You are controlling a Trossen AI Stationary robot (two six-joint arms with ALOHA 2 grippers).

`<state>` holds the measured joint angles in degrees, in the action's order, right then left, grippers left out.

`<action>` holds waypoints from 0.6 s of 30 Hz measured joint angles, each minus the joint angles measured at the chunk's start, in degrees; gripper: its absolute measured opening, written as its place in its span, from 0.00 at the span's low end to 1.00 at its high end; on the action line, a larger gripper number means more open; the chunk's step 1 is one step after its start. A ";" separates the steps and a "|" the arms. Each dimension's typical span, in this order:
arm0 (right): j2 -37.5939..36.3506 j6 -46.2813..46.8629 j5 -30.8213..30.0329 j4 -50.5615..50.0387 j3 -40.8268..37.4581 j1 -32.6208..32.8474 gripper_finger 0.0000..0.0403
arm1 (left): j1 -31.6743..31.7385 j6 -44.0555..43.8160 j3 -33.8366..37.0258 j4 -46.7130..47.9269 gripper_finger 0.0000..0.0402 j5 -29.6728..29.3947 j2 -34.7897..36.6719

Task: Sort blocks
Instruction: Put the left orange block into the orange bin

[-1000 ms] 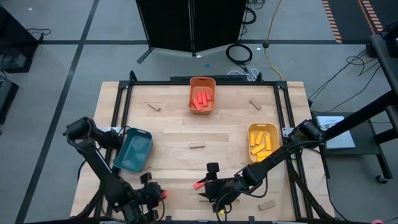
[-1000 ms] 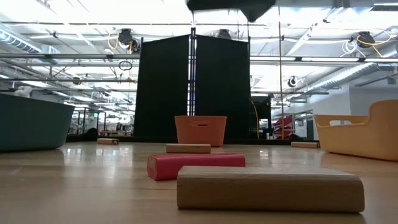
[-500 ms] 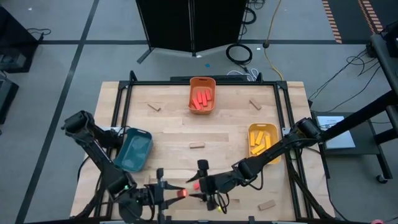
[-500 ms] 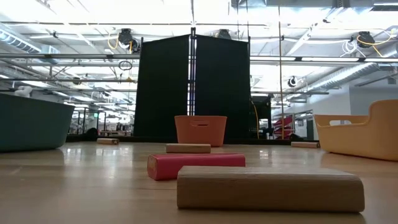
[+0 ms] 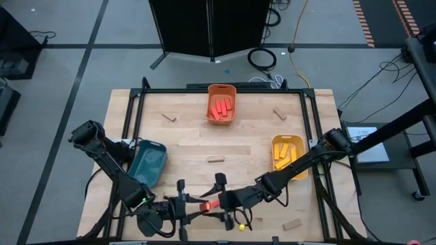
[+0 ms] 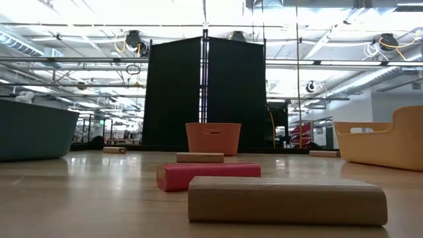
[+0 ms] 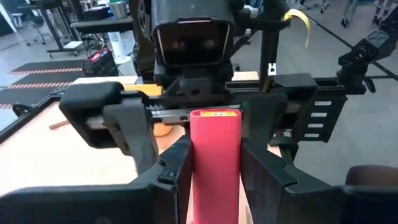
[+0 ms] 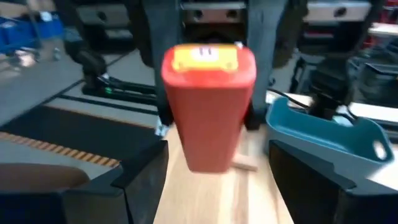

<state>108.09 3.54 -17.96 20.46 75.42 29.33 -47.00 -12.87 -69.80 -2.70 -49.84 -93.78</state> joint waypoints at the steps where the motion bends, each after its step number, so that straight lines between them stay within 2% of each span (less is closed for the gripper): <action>1: 0.00 -0.18 1.35 0.23 0.00 -0.04 0.67 | 0.04 0.29 0.00 -0.02 0.28 0.02 0.00; 3: 0.00 -1.43 3.16 0.75 0.00 -0.05 0.67 | 0.13 1.17 0.00 -0.52 0.28 -0.02 0.00; 12: 0.00 -2.74 2.78 4.86 0.00 -0.05 0.65 | 0.13 5.87 0.00 -5.83 0.28 -0.02 0.00; 18: 0.00 -2.74 -0.21 4.91 0.00 -0.05 0.50 | 0.13 5.84 0.00 -5.93 0.28 -0.02 0.00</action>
<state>108.09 0.80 -18.17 25.36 75.42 29.28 -46.87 -7.03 -69.80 -8.63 -49.87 -93.78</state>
